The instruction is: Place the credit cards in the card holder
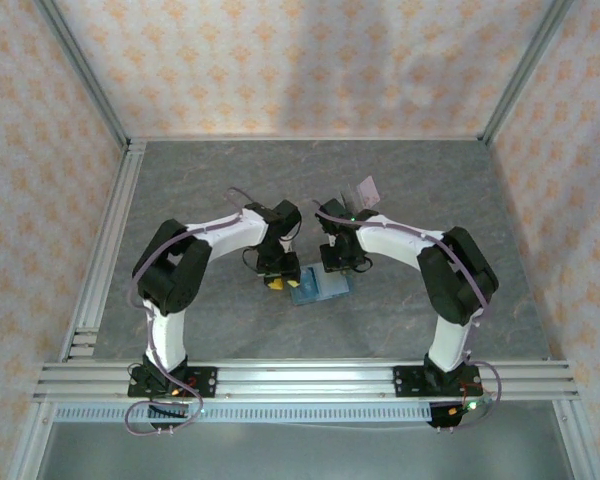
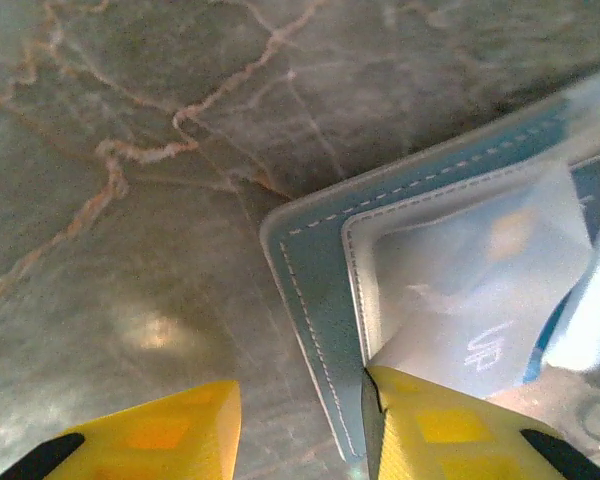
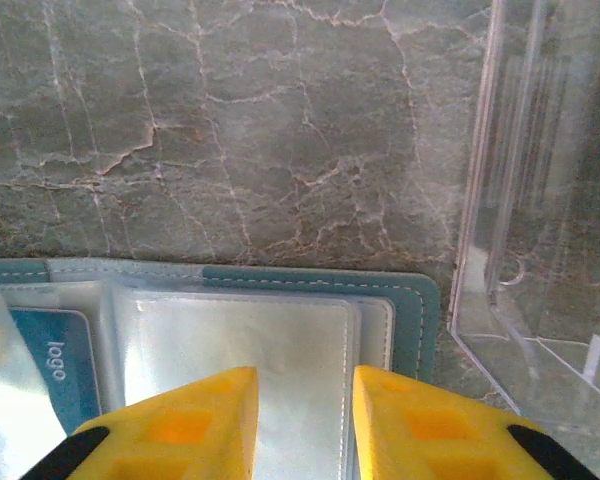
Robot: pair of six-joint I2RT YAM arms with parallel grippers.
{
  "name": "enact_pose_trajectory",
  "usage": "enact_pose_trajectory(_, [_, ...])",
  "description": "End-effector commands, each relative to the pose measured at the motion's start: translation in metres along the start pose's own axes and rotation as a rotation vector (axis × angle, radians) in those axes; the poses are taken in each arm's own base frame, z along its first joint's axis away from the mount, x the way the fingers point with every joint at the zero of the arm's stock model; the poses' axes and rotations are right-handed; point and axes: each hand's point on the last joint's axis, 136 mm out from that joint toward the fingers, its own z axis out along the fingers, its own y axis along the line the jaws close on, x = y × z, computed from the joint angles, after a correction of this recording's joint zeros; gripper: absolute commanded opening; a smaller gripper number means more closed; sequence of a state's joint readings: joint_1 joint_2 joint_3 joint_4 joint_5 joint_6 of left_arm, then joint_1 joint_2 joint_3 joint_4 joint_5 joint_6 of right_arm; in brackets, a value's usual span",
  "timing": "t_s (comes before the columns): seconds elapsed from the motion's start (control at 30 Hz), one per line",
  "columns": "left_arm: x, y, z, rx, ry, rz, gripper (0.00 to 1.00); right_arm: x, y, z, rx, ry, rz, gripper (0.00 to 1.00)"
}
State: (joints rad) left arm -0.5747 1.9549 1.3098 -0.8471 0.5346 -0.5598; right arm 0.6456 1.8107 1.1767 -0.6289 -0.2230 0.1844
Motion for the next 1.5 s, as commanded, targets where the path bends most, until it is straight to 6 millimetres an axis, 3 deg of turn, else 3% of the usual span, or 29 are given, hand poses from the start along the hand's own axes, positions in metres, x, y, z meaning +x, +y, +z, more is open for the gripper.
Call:
enact_pose_trajectory(0.0, [0.0, 0.003, 0.008, -0.022, 0.013, -0.004, 0.37, 0.006, -0.005, 0.004, 0.052, 0.012, -0.032, 0.33])
enact_pose_trajectory(0.2, [0.009, 0.019, 0.022, -0.064, 0.042, -0.01, 0.37, 0.006, -0.004, 0.005, 0.105, -0.001, -0.062, 0.33])
enact_pose_trajectory(0.37, [0.01, 0.023, 0.025, -0.069, 0.044, -0.012, 0.36, -0.006, -0.01, -0.017, 0.149, -0.071, -0.057, 0.37])
enact_pose_trajectory(0.5, [0.01, 0.024, 0.026, -0.074, 0.045, -0.012, 0.36, -0.012, -0.002, -0.032, 0.112, -0.101, -0.062, 0.4])
enact_pose_trajectory(0.93, [0.011, 0.024, 0.024, -0.071, 0.042, -0.013, 0.36, -0.004, 0.015, 0.001, 0.026, -0.011, -0.083, 0.37])
enact_pose_trajectory(1.23, [0.011, 0.023, 0.022, -0.068, 0.035, -0.015, 0.36, 0.009, 0.007, 0.02, 0.052, 0.035, -0.074, 0.32])
enact_pose_trajectory(1.47, [0.011, 0.026, 0.027, -0.075, 0.038, -0.015, 0.36, 0.019, 0.008, 0.019, 0.029, 0.033, -0.048, 0.19])
